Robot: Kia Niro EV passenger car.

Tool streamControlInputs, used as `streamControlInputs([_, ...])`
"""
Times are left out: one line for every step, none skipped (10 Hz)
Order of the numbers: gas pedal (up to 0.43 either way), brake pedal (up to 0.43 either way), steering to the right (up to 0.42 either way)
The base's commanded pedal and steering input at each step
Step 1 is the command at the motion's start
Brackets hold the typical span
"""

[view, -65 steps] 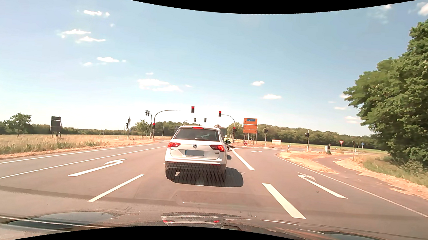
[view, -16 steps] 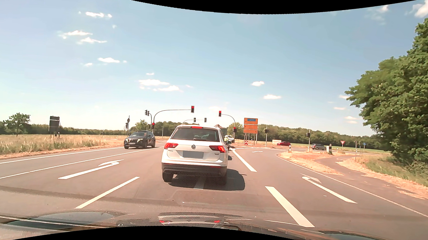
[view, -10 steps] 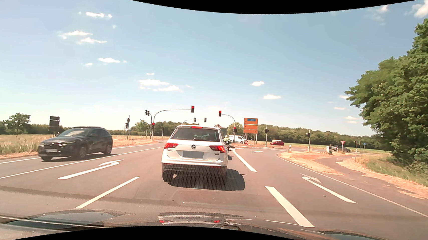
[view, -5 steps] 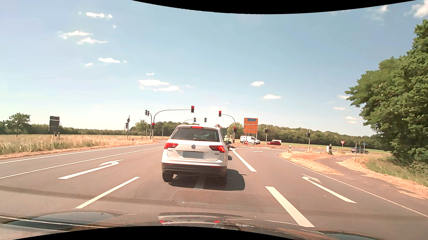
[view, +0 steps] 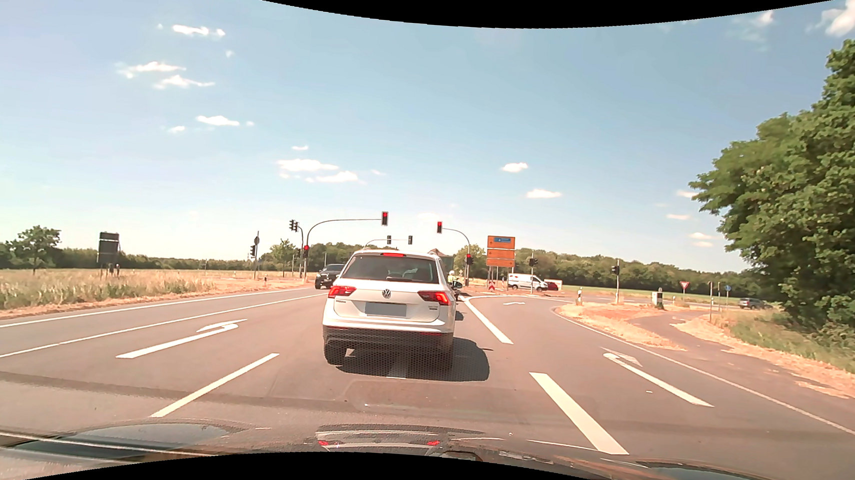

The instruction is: Follow the waypoints while adhering to traffic rules and regulations

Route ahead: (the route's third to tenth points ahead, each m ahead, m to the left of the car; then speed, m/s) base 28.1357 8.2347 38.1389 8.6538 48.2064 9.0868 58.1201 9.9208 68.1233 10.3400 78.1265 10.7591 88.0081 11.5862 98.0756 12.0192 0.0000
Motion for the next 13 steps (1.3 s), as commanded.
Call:
streamControlInputs([0.0, 0.0, -0.005])
streamControlInputs([0.0, 0.0, -0.005])
streamControlInputs([0.0, 0.0, -0.006])
streamControlInputs([0.0, 0.0, -0.005])
streamControlInputs([0.0, 0.0, -0.005])
streamControlInputs([0.0, 0.0, -0.005])
streamControlInputs([0.0, 0.0, -0.006])
streamControlInputs([0.0, 0.0, -0.006])
streamControlInputs([0.0, 0.0, -0.005])
streamControlInputs([0.0, 0.0, -0.005])
streamControlInputs([0.0, 0.0, -0.005])
streamControlInputs([0.0, 0.0, -0.005])
streamControlInputs([0.0, 0.0, -0.005])
